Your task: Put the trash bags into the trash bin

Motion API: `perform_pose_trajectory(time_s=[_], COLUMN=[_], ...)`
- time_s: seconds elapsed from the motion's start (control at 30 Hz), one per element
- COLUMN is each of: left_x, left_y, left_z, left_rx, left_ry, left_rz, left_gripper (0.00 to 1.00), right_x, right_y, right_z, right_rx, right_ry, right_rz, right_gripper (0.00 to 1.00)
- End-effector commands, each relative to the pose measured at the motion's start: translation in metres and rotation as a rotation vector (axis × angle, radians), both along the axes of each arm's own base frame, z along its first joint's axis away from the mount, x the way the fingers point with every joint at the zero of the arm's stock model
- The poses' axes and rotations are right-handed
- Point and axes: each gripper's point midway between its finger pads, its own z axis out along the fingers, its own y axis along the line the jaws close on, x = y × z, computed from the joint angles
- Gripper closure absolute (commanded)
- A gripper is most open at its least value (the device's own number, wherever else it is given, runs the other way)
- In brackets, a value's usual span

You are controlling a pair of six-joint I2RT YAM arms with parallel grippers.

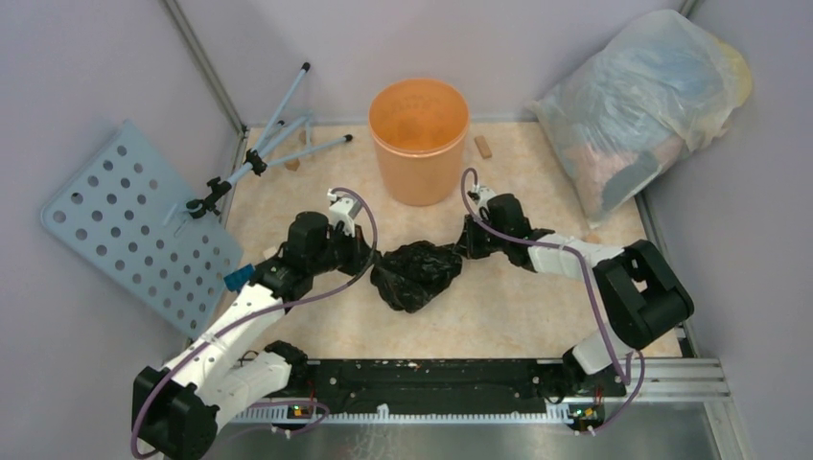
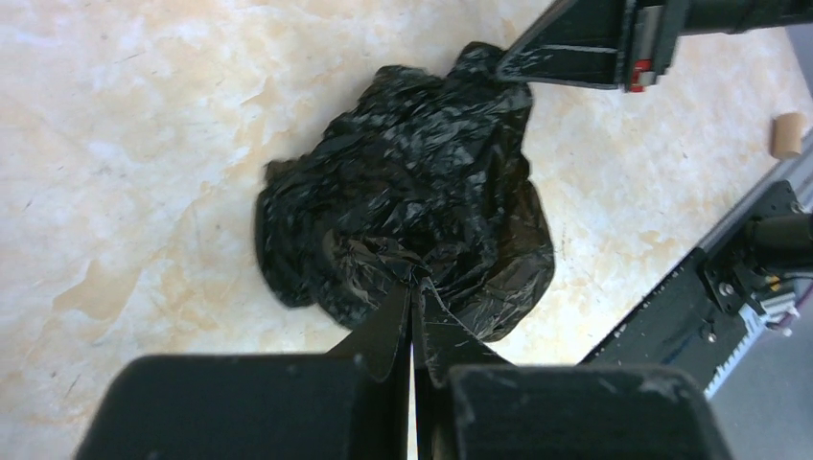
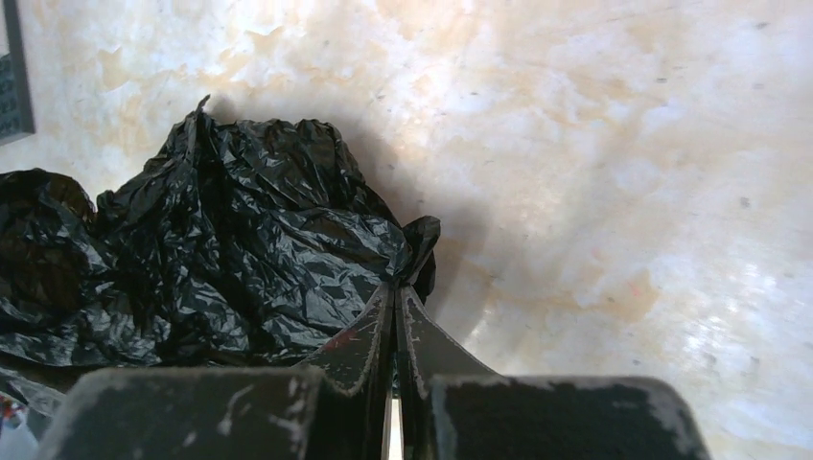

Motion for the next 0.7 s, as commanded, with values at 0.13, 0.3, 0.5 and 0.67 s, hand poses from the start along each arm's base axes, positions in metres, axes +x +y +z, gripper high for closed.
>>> perform_pose_trajectory(time_s=[0.13, 0.3, 0.5, 0.67], left_x=[0.019, 0.017, 0.015, 0.013], left_y=[0.037, 0.041, 0.031, 0.011], left_z=[0.023, 0.028, 0.025, 0.024], left_rx=[0.031, 0.006, 0.003, -0.032], left_ry=[-0.091, -0.14, -0.128, -0.132], left_rz=[0.259, 0.277, 0.211, 0.094], left_gripper=[1.0, 1.0, 1.0, 1.0], right_x=[0.036, 0.035, 0.029, 0.018], right_y=[-0.083, -0.137, -0.152, -0.104], right_z=[0.044, 0.061, 0.066, 0.072], right_rx=[-0.172, -0.237, -0.301, -0.156], right_ry=[-0.22, -0.305, -0.31, -0.344], right_rz=[-0.468, -0.738, -0.778, -0.481], right_gripper=[1.0, 1.0, 0.97, 0.57])
